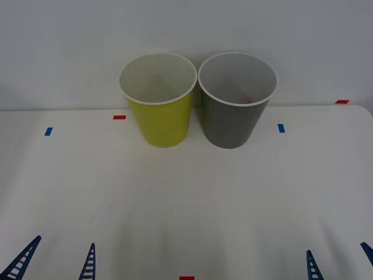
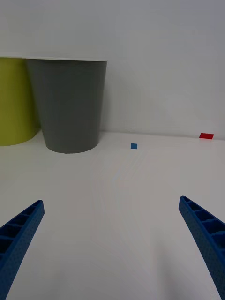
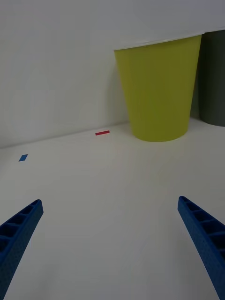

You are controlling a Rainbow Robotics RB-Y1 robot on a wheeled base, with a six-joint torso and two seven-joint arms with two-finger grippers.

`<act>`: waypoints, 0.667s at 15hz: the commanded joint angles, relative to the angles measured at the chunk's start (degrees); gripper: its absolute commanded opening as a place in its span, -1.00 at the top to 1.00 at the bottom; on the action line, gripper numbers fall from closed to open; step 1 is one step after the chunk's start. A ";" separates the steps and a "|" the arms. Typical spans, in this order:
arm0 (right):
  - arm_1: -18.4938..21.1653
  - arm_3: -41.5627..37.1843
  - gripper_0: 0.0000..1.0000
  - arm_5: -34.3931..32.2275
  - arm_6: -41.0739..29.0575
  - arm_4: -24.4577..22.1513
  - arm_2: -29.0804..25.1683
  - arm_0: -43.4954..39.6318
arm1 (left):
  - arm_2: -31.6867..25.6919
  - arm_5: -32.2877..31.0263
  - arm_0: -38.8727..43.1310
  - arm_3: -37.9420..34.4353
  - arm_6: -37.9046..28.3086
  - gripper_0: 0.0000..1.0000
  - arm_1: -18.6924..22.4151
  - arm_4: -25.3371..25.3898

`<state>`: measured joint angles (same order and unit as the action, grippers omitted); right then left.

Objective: Put cans in the gray bin and PET bottles in the light green bin.

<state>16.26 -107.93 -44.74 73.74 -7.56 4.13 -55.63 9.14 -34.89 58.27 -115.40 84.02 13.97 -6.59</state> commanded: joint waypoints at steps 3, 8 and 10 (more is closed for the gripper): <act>0.00 0.00 -1.00 0.00 0.00 0.00 0.00 0.00 | 0.00 0.00 0.00 0.00 0.00 -1.00 0.00 0.00; 0.00 0.00 -1.00 0.00 0.00 0.00 0.00 0.00 | 0.00 0.00 0.00 0.00 0.00 -1.00 0.00 0.00; 0.00 0.00 -1.00 0.00 0.00 0.00 0.00 0.00 | 0.00 0.00 0.00 0.00 0.00 -1.00 0.00 0.00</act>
<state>16.26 -107.93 -44.74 73.74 -7.56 4.13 -55.63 9.14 -34.89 58.27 -115.40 84.02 13.97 -6.59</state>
